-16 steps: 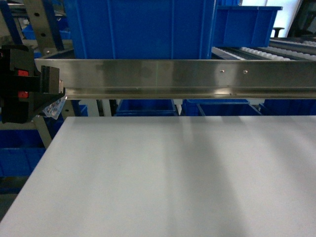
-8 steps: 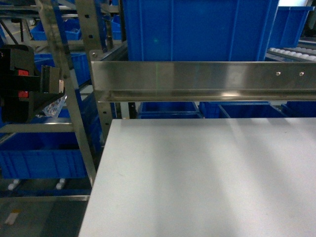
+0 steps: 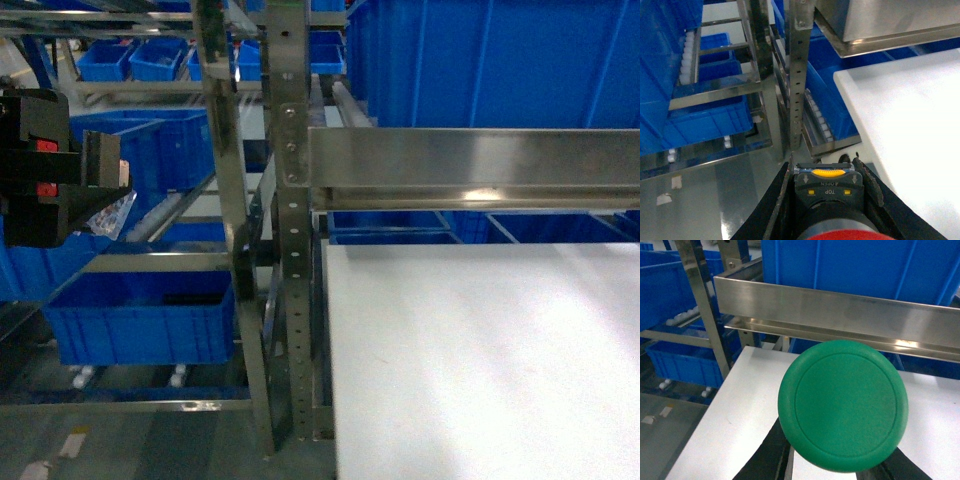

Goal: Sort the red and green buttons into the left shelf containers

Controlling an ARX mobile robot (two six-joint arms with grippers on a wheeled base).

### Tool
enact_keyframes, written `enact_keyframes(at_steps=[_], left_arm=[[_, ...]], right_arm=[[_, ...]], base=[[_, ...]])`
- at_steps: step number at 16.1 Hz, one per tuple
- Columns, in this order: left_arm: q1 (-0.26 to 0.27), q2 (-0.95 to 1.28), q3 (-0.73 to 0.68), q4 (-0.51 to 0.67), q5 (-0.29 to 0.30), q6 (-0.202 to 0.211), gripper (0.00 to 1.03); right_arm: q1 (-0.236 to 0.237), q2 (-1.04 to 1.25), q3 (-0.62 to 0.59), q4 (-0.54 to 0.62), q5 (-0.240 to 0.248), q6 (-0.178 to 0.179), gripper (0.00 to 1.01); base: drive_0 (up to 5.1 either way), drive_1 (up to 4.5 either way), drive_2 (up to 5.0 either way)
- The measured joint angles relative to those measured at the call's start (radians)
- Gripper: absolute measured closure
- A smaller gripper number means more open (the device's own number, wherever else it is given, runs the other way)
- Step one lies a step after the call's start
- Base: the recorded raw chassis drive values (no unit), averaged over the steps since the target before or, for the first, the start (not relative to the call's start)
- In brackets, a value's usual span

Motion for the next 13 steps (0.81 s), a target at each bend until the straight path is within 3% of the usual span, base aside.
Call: enact_keyframes(at_steps=[13], left_arm=[[0.000,0.002,0.000,0.002,0.000,0.000,0.74]], right_arm=[[0.000,0.000,0.000,0.003,0.000,0.000,0.77]], base=[[-4.8,1.99,3.0]])
